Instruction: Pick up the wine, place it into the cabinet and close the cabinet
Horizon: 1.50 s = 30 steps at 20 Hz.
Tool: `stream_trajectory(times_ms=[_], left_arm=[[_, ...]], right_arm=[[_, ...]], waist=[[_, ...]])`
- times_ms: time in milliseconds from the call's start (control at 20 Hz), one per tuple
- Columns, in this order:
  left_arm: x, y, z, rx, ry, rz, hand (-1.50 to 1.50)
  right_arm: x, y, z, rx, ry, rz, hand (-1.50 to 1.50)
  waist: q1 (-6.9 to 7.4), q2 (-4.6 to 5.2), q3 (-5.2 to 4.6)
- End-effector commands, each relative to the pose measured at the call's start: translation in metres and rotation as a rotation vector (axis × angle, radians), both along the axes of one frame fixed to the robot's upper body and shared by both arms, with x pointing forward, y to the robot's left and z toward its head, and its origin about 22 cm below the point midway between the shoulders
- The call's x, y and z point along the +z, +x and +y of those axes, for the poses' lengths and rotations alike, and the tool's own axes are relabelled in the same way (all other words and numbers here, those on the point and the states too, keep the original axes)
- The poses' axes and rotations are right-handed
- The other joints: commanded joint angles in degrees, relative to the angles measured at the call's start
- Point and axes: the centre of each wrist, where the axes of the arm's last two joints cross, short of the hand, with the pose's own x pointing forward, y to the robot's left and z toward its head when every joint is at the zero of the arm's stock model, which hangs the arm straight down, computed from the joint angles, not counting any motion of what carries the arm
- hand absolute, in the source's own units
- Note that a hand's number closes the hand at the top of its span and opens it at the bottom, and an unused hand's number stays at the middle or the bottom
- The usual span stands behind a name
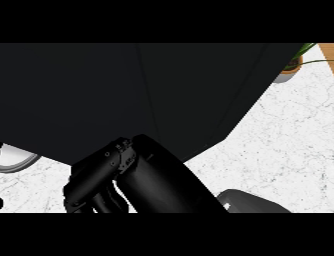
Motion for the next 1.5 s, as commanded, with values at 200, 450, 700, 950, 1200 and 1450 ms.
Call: stream_trajectory(times_ms=[200,450,700,950,1200,1450], left_arm=[[-0.004,0.001,0.008,0.029,0.044,0.007,-1.5],[0.001,-0.007,0.006,0.047,0.002,0.0,-1.5],[0.003,0.0,0.017,0.05,0.018,0.009,-1.5],[0.004,-0.006,0.022,0.062,0.008,0.002,-1.5],[-0.007,-0.013,0.02,0.047,0.007,-0.006,-1.5],[0.001,0.006,0.011,0.034,0.015,-0.018,-1.5]], right_arm=[[0.026,0.061,0.042,-0.056,0.053,0.071,1.5],[-0.014,0.094,0.02,-0.069,0.077,0.165,1.5],[-0.013,0.111,0.014,-0.107,0.068,0.175,1.5],[-0.027,0.137,0.004,-0.157,0.03,0.149,1.5],[-0.032,0.172,-0.034,-0.189,0.018,0.157,1.5],[-0.038,0.176,-0.03,-0.209,0.002,0.115,1.5]], waist=[[-1.12,0.12,0.12],[-1.71,0.05,0.19],[-2.3,-0.04,0.18],[-2.17,-0.03,0.18],[-1.54,0.23,0.17],[-1.83,0.34,0.15]])
